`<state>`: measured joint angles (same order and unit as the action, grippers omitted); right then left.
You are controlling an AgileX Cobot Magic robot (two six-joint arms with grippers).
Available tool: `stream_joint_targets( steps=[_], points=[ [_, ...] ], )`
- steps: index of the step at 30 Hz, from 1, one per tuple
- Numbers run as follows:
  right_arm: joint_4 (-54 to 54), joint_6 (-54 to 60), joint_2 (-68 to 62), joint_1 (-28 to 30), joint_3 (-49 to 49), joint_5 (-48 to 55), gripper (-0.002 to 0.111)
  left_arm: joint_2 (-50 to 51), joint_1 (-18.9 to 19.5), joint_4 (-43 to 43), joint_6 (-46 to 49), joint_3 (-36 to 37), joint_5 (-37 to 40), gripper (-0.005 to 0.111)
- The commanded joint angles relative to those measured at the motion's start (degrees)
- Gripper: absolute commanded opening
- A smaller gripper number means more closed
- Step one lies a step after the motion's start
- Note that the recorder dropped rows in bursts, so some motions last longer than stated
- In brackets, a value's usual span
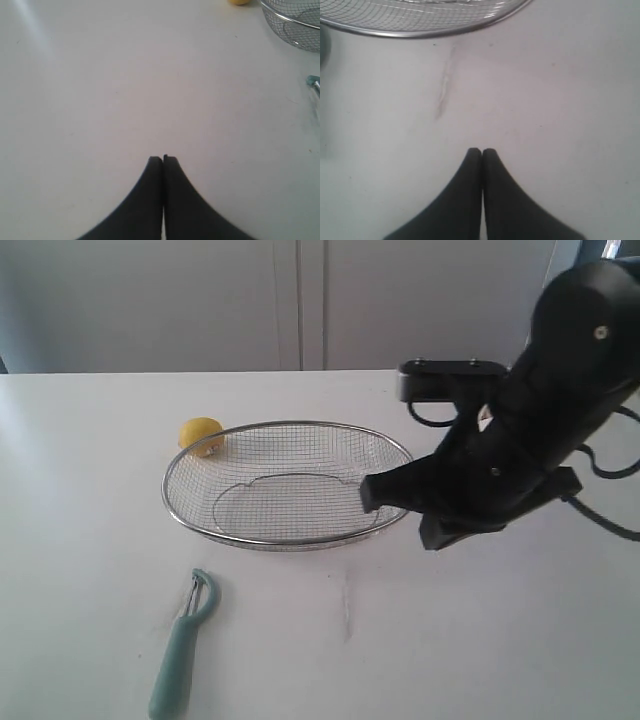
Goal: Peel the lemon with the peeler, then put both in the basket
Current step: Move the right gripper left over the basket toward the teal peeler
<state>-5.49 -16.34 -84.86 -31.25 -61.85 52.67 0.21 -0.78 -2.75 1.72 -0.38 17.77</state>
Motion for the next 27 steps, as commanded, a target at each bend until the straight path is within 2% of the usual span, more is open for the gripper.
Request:
stream_joint_targets(
  steps=[1,6,15,27],
  points=[
    [3.61,-5.83,-3.40,-5.75,-3.21,-0.10,0.000,-0.21,0.04,-0.40,0.08,0.38,-0.20,0.000],
    [6.18,-10.65,-8.81,-12.03,-6.79,-0.33,0.000,-0.21,0.04,-0.40,0.08,0.38,-0.20,0.000],
    [6.19,-10.87,-21.35,-21.61,-15.98,-2.08,0.000,-0.21,0.04,-0.40,0.08,0.38,-0.20,0.000],
    [5.49,-10.87,-30.68,-27.00,-27.06,-4.56,0.000,-0.21,0.04,-0.40,0.08,0.38,-0.20,0.000]
  ],
)
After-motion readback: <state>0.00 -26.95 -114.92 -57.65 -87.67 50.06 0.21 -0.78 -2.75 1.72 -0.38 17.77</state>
